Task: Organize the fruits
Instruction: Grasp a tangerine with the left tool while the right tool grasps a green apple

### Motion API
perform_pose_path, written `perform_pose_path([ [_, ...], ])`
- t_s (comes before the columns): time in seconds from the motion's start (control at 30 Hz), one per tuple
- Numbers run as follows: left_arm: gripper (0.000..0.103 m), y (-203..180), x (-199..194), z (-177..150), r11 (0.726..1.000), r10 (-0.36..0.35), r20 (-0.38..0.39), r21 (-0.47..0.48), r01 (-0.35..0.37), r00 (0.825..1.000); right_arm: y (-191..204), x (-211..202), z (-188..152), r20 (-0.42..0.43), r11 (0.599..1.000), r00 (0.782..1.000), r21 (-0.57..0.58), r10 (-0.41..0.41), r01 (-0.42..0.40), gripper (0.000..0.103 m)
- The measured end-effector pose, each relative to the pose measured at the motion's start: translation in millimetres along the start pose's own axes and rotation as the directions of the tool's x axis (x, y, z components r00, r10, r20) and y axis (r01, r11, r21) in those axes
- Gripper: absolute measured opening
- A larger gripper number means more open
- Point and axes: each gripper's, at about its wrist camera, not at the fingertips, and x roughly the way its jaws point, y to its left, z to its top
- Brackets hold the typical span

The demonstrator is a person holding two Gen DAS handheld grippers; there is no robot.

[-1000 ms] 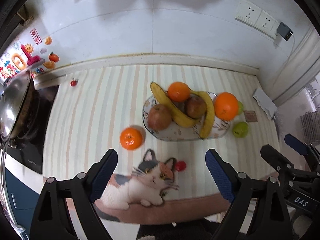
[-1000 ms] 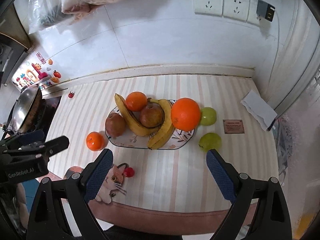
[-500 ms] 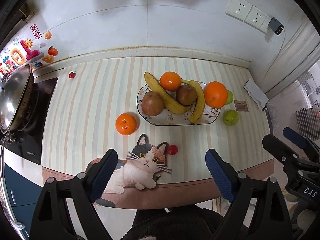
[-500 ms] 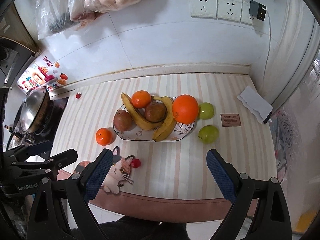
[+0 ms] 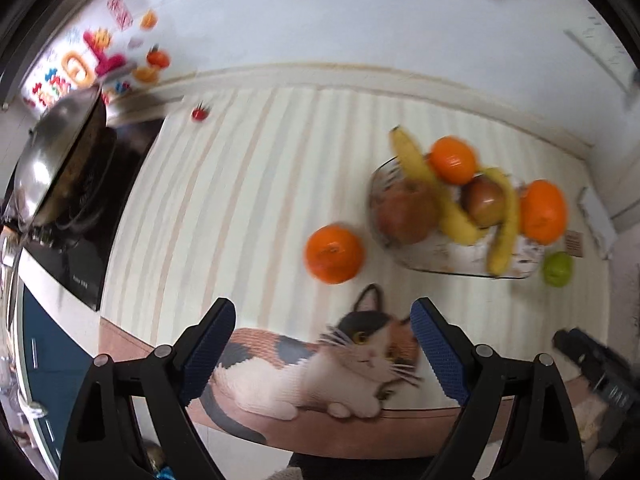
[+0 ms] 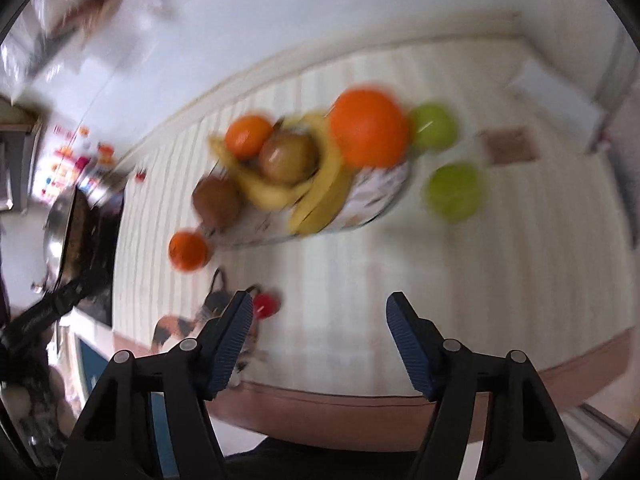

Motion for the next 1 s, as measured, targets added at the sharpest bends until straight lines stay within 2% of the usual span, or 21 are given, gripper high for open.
perform_pose_path([
  [0.1,0.090,13,24,-1,0.999,0.037,-0.043,-0.013,-0.037,0.998,20,45,-3,-0.059,0.999,0.998,-0.028,0.015,-0.016,0.071],
  [0.17,0.090,22,38,-1,0.998,0.054,-0.071,-0.021,-0.056,0.996,28,63,-3,-0.063,1.000,0.998,-0.025,0.009,-0.011,0.065],
  [0.3,0.090,32,60,2,0.997,0.051,-0.106,-0.044,-0.056,0.993,-2,66,6,0.034,0.990,0.996,0.118,-0.086,0.081,0.065],
  [0.43,0.090,35,81,10,0.997,0.002,-0.137,-0.073,-0.012,0.991,-57,44,18,0.141,0.949,0.973,0.284,-0.182,0.136,0.065],
  [0.5,0.090,34,92,15,0.996,-0.025,-0.155,-0.086,0.012,0.988,-85,35,24,0.175,0.921,0.966,0.373,-0.192,0.116,0.065],
  [0.67,0.090,24,110,23,0.993,-0.079,-0.179,-0.102,0.061,0.981,-138,32,34,0.235,0.832,0.961,0.555,-0.149,-0.007,0.066],
  [0.83,0.090,16,120,31,0.991,-0.104,-0.197,-0.100,0.085,0.975,-161,61,40,0.215,0.762,0.974,0.642,-0.074,-0.084,0.066],
  [0.9,0.090,14,123,33,0.991,-0.111,-0.202,-0.098,0.092,0.973,-161,71,42,0.216,0.758,0.975,0.644,-0.056,-0.100,0.065],
  [0.97,0.090,11,124,34,0.991,-0.116,-0.205,-0.089,0.099,0.972,-157,70,47,0.214,0.782,0.972,0.620,-0.099,-0.057,0.058],
  [1.0,0.090,10,125,35,0.991,-0.115,-0.206,-0.084,0.099,0.972,-153,71,46,0.211,0.795,0.971,0.605,-0.109,-0.043,0.058],
])
